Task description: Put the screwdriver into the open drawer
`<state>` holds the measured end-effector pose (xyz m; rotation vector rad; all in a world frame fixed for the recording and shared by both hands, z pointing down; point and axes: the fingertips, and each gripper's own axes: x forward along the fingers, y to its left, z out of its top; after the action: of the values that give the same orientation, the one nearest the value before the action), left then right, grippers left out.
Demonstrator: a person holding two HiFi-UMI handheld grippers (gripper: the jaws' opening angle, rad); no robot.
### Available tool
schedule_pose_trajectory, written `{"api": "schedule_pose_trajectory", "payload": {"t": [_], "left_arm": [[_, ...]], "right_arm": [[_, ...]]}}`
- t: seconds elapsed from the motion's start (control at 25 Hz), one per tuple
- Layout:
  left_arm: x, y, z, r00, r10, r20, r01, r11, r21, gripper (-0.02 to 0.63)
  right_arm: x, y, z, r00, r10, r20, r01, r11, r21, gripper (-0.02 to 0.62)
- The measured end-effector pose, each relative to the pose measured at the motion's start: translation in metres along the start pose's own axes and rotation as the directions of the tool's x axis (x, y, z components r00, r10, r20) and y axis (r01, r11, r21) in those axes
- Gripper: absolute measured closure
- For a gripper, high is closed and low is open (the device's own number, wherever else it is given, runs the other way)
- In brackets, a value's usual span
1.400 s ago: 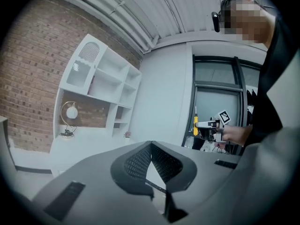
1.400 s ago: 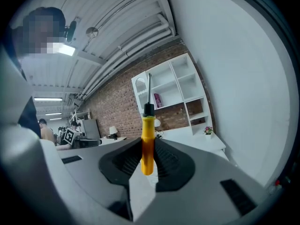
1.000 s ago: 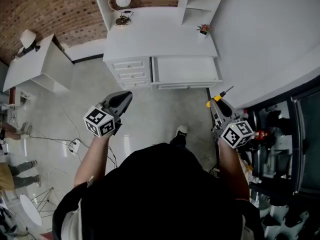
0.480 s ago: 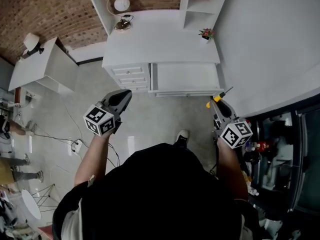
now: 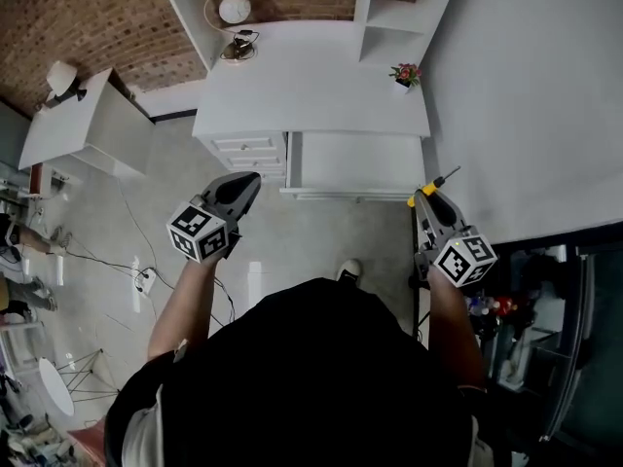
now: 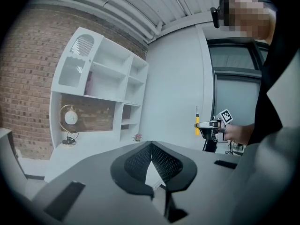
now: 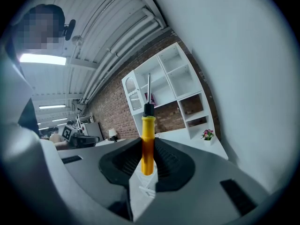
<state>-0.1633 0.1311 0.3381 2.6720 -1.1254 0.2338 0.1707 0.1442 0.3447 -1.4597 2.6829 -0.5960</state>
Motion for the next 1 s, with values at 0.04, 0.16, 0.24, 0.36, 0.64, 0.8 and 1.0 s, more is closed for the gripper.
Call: {"api": "schedule_pose_trajectory", "payload": {"t": [0.04, 0.16, 0.24, 0.36, 0.64, 0.8, 1.0], "left_arm": [[0.007, 0.001, 0.002, 1.0, 0.003, -0.001, -0.003, 1.0, 0.002, 0.589], [0.022, 0.006, 0.008, 1.0, 0.017, 0.002, -0.017, 1.0, -0.006, 0.589], [0.032, 0.011, 0.012, 0.999, 0.034, 0.005, -0.034, 0.999, -0.017, 0.589], [0.045, 0.015, 0.015, 0.998, 0.06, -0.001, -0.06, 0.998, -0.03, 0.589], [0.076, 0.019, 0.025, 0.994, 0.106, 0.0, -0.106, 0.994, -0.028, 0.589], [0.094, 0.017, 0.03, 0.991, 0.133, 0.002, -0.133, 0.991, -0.021, 0.589], [0.118, 0.006, 0.023, 0.988, 0.153, -0.034, -0.153, 0.988, 0.007, 0.589]], "right_arm": [[0.004, -0.007, 0.002, 1.0, 0.004, -0.002, -0.004, 1.0, 0.003, 0.511], [0.017, -0.022, 0.008, 1.0, 0.02, -0.009, -0.02, 1.0, 0.01, 0.511], [0.027, -0.03, 0.015, 0.999, 0.036, -0.009, -0.036, 0.999, 0.01, 0.511], [0.038, -0.044, 0.024, 0.998, 0.06, -0.014, -0.06, 0.998, 0.009, 0.511], [0.053, -0.081, 0.039, 0.995, 0.094, -0.025, -0.094, 0.996, 0.005, 0.511], [0.054, -0.106, 0.049, 0.994, 0.107, -0.027, -0.107, 0.994, 0.012, 0.511], [0.055, -0.133, 0.055, 0.992, 0.123, -0.031, -0.123, 0.992, 0.023, 0.511]]}}
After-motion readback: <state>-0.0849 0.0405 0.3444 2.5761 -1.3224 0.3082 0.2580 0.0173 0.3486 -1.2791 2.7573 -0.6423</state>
